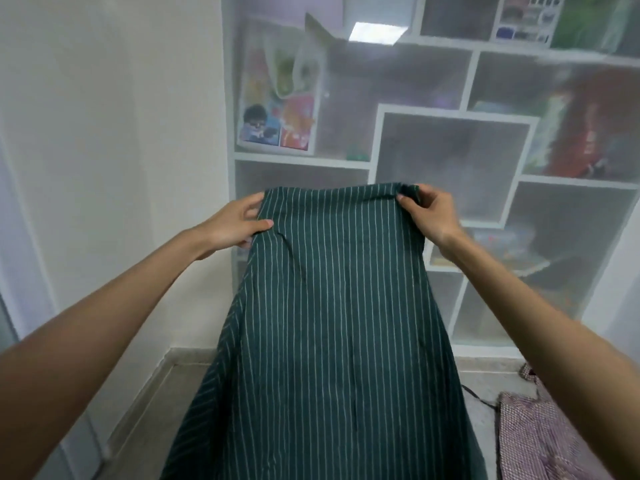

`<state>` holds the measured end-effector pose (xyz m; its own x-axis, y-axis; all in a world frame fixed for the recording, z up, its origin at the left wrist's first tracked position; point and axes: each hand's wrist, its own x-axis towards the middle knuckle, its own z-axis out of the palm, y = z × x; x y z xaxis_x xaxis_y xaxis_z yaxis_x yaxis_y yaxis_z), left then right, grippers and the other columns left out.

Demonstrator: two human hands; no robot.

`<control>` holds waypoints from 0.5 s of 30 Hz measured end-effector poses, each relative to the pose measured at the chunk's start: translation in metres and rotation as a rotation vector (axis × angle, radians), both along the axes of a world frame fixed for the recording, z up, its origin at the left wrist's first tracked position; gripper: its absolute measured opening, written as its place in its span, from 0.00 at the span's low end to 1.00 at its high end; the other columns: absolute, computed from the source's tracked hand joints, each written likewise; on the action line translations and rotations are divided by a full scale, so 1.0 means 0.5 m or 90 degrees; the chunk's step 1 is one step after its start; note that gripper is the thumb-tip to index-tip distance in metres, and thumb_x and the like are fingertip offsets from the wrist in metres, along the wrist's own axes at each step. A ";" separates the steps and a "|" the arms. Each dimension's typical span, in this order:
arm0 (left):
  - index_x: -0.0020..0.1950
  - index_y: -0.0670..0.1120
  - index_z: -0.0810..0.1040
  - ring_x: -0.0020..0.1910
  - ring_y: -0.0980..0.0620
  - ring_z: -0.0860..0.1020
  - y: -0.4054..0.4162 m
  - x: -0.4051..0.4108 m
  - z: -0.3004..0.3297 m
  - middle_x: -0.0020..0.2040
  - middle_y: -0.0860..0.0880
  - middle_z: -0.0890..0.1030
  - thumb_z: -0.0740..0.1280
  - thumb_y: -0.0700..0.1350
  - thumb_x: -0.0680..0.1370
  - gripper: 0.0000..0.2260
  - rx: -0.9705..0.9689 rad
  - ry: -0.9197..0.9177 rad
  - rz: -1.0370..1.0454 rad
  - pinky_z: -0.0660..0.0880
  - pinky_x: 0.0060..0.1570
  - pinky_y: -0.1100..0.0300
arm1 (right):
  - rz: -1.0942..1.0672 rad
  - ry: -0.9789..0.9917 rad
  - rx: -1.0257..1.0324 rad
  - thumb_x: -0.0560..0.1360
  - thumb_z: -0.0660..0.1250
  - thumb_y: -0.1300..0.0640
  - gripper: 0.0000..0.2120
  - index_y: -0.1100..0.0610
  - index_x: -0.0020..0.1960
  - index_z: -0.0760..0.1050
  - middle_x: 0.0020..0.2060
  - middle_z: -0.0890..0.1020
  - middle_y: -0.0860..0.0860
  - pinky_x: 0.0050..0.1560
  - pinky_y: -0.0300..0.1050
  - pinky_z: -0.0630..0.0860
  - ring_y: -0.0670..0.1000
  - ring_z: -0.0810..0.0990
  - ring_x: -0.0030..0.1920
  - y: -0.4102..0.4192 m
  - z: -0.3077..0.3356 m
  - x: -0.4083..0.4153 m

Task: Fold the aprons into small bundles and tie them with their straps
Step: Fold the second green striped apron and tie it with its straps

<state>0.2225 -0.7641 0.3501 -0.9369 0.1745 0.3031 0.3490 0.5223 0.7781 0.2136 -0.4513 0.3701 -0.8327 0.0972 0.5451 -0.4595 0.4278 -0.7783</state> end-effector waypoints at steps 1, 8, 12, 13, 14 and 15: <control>0.75 0.54 0.57 0.60 0.57 0.72 -0.001 -0.029 -0.040 0.72 0.53 0.65 0.63 0.42 0.79 0.27 -0.001 -0.029 -0.013 0.74 0.45 0.59 | -0.011 -0.028 0.025 0.78 0.64 0.59 0.07 0.62 0.51 0.78 0.47 0.82 0.56 0.46 0.39 0.75 0.47 0.78 0.43 -0.004 -0.041 -0.032; 0.75 0.48 0.57 0.71 0.49 0.64 -0.021 -0.248 -0.296 0.72 0.50 0.66 0.68 0.34 0.74 0.34 -0.035 -0.165 -0.073 0.64 0.69 0.53 | -0.095 -0.137 0.131 0.77 0.65 0.57 0.06 0.59 0.47 0.79 0.43 0.83 0.56 0.49 0.51 0.76 0.55 0.80 0.46 -0.038 -0.306 -0.254; 0.74 0.46 0.57 0.64 0.55 0.66 -0.012 -0.335 -0.432 0.65 0.53 0.67 0.67 0.28 0.72 0.35 0.022 -0.245 -0.113 0.71 0.53 0.72 | -0.123 -0.189 0.151 0.77 0.65 0.58 0.04 0.53 0.44 0.75 0.39 0.79 0.51 0.41 0.43 0.69 0.52 0.77 0.42 -0.042 -0.466 -0.347; 0.73 0.45 0.59 0.63 0.54 0.69 -0.012 -0.354 -0.461 0.62 0.54 0.69 0.67 0.27 0.72 0.34 0.037 -0.246 -0.120 0.73 0.47 0.73 | -0.131 -0.198 0.160 0.77 0.65 0.57 0.04 0.53 0.44 0.75 0.38 0.79 0.50 0.41 0.42 0.69 0.52 0.77 0.42 -0.043 -0.498 -0.365; 0.71 0.45 0.62 0.62 0.51 0.71 -0.009 -0.371 -0.500 0.60 0.53 0.72 0.68 0.27 0.71 0.32 0.026 -0.243 -0.117 0.73 0.47 0.71 | -0.141 -0.218 0.160 0.77 0.65 0.57 0.03 0.54 0.46 0.77 0.40 0.80 0.51 0.41 0.42 0.69 0.53 0.78 0.43 -0.043 -0.539 -0.379; 0.69 0.44 0.65 0.60 0.49 0.74 -0.009 -0.379 -0.525 0.59 0.52 0.75 0.69 0.28 0.71 0.29 -0.024 -0.213 -0.082 0.73 0.49 0.68 | -0.149 -0.233 0.160 0.77 0.65 0.56 0.05 0.55 0.49 0.79 0.42 0.81 0.52 0.42 0.42 0.70 0.53 0.79 0.44 -0.042 -0.563 -0.387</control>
<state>0.0332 -0.7684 0.0879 -0.9524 0.3036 -0.0255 0.1438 0.5215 0.8410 0.0202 -0.4721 0.0886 -0.9455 0.2069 0.2513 -0.0447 0.6821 -0.7299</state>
